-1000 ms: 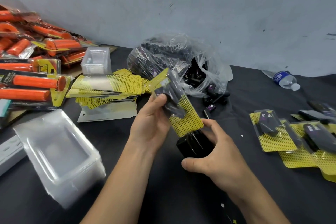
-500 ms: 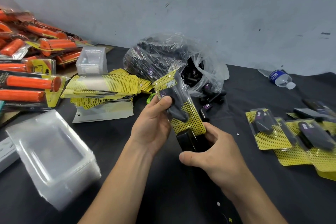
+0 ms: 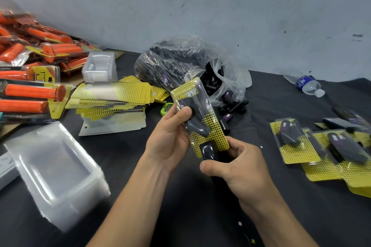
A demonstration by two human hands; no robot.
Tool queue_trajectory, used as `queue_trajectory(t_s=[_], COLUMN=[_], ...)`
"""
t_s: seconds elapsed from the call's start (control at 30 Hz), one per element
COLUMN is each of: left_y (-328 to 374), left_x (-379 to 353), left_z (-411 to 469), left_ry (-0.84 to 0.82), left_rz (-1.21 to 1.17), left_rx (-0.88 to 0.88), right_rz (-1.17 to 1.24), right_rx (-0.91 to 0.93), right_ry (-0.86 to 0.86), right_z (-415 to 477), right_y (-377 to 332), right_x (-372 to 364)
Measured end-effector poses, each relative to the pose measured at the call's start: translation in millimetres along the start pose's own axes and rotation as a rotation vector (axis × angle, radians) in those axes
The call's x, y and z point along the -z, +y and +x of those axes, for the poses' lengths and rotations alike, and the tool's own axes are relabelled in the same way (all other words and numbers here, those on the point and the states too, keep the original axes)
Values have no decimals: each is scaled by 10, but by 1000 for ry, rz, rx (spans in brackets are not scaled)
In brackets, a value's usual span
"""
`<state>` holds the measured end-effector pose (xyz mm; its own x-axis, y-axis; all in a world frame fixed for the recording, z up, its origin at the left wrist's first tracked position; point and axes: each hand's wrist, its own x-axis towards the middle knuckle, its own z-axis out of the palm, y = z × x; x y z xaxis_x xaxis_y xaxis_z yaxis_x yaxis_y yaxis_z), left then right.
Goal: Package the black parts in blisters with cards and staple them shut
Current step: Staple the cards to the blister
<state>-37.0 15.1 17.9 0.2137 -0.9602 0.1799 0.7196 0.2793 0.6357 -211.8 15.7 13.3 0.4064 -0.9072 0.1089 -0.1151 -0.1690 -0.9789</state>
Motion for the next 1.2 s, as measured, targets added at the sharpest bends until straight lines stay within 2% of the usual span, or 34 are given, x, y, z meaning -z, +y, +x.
queue_trajectory(t_s=[0.07,0.13,0.23,0.3,0.37,0.47,0.53,0.67,0.7,0.87,0.93,1.07,1.2], left_y=[-12,-19,-22,2,35,65,53,21,17,-46,-71,-80,-97], left_x=[1,-5,-35,-26,17,37,19,-40,-59,-98,-95,-83,-46], left_z=[-8,-11,10,48,78,48,21,-6,-13,-43,-55,-68,-109], left_ry=[1,27,189,313,401,442,407,303,272,124,41,-127,-100], left_rz=[15,33,63,46,17,5,31,56,58,109,129,332,613], left_rx=[2,-6,-41,-59,-9,99,138,134,126,127,164,246,313], right_rz=[49,62,90,115,39,-367,-520,-537,-521,-358,-260,-24,202], right_rx=[-31,-64,-188,-311,-366,-294,-179,238,292,87,35,-21,-46], right_ry=[16,-47,-231,-242,-140,233,359,475,465,150,96,196,257], right_z=[15,41,66,84,109,161,139,25,-8,-69,-53,13,64], right_y=[-3,-25,-33,-16,3,-2,-37,-132,-165,-194,-189,-152,-145], right_x=[-13,22,128,218,301,371,350,221,181,64,59,97,181])
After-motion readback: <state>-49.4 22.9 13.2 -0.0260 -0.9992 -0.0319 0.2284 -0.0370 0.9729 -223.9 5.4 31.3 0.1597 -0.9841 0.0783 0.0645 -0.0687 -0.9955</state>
